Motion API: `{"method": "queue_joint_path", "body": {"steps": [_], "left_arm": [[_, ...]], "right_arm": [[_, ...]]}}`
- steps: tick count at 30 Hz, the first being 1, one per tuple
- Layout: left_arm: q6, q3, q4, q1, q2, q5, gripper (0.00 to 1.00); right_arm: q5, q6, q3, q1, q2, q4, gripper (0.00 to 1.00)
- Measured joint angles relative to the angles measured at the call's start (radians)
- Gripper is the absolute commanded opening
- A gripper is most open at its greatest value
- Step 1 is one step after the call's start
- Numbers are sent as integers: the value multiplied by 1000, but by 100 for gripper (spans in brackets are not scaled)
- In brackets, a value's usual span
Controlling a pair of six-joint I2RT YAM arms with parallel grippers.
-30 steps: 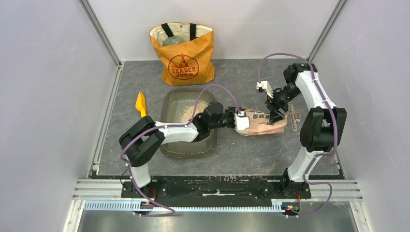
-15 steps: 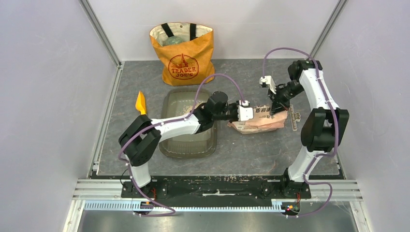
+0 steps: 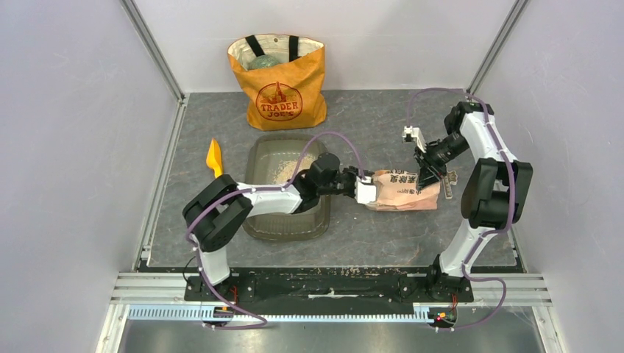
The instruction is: Fill the litter box with clean litter
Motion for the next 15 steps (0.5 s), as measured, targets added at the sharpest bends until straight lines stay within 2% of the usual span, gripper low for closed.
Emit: {"method": "queue_joint_path", "body": {"steps": [5, 8, 11, 15], "left_arm": [[28, -53, -139, 37, -130, 38, 65], [-27, -25, -279, 51, -244, 88, 68], [-180, 138, -432, 53, -257, 134, 70], [-429, 425, -563, 77, -158, 209, 76]], "right_arm": [[27, 5, 5, -26, -7, 0, 30], [42, 4, 3, -24, -23, 5, 29], [55, -2, -14, -24, -53, 21, 29], [72, -14, -50, -24, -100, 48, 26]]}}
